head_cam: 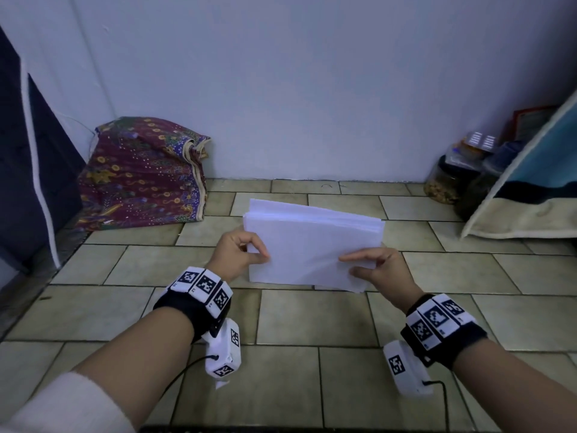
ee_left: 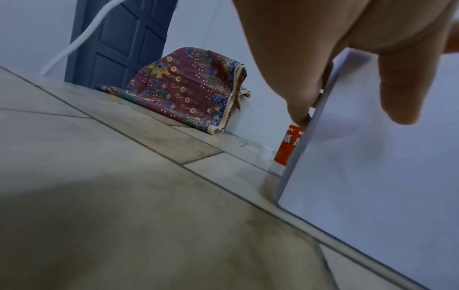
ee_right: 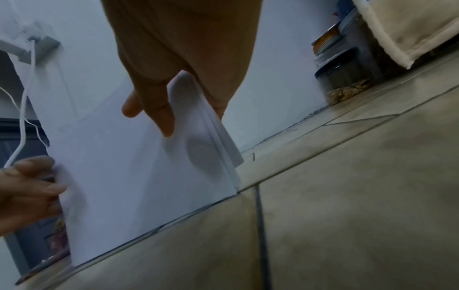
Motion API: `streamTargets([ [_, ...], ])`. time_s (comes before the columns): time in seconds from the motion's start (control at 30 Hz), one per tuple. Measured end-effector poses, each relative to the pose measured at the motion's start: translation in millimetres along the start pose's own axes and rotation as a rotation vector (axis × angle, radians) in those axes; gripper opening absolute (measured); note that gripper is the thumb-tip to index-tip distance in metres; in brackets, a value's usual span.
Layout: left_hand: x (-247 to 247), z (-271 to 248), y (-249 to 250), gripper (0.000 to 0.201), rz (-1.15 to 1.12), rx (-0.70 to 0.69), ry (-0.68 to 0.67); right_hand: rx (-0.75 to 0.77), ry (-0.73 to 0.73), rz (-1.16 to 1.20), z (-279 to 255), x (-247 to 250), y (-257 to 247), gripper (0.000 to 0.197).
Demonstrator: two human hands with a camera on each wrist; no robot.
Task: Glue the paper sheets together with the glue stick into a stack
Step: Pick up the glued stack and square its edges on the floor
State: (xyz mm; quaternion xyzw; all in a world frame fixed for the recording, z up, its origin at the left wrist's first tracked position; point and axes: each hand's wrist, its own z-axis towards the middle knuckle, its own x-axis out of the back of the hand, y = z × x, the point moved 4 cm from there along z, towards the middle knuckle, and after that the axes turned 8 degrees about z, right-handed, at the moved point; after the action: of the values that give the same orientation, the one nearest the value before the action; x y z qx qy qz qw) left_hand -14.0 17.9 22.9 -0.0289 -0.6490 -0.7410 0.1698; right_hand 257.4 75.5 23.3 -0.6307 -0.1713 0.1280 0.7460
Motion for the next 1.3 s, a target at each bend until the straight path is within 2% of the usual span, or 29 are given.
streamTargets([
  [0.2, -7, -8, -4, 0.052, 0.022, 0.029, -0.095, 0.028, -0.008, 0.007, -2, -10, -3, 0.039],
  [0.37, 2, -11, 0, 0.054, -0.033, 0.026, -0.054, 0.098, 0.004, -0.030, -5, 2, 0, 0.052],
  [0.53, -6, -13, 2, 0.053, -0.015, 0.006, -0.086, 0.160, -0.042, -0.089, -8, -4, 3, 0.051],
  [0.6, -6, -13, 0, 0.044, -0.011, -0.017, -0.032, 0.203, -0.031, -0.090, -9, -8, 0, 0.053],
  [0.67, -3, -13, 3, 0.027, -0.028, -0.041, 0.037, 0.269, -0.034, -0.122, -9, -8, -6, 0.046],
  [0.73, -1, -15, 7, 0.020, -0.015, -0.073, 0.057, 0.314, -0.059, -0.180, -9, -7, -13, 0.039],
  [0.87, -1, -16, 5, 0.046, 0.001, -0.097, 0.021, 0.324, -0.096, -0.155, -10, -8, -15, 0.023],
  [0.93, -3, -18, 4, 0.049, 0.004, -0.053, -0.050, 0.275, -0.127, -0.096, -9, -11, -12, 0.020],
  [1.07, -2, -19, 5, 0.053, 0.062, -0.029, -0.102, 0.181, -0.134, -0.086, -7, -12, -5, 0.046],
  [1.13, -2, -19, 4, 0.055, 0.071, -0.034, -0.105, 0.225, -0.094, -0.126, -7, -10, -8, 0.040],
  [1.23, -1, -19, 1, 0.056, 0.081, -0.031, -0.103, 0.383, 0.049, -0.246, -7, -3, -21, 0.030],
  [1.3, 0, -19, 1, 0.056, 0.082, -0.038, -0.095, 0.481, 0.087, -0.260, -10, -1, -32, 0.021],
])
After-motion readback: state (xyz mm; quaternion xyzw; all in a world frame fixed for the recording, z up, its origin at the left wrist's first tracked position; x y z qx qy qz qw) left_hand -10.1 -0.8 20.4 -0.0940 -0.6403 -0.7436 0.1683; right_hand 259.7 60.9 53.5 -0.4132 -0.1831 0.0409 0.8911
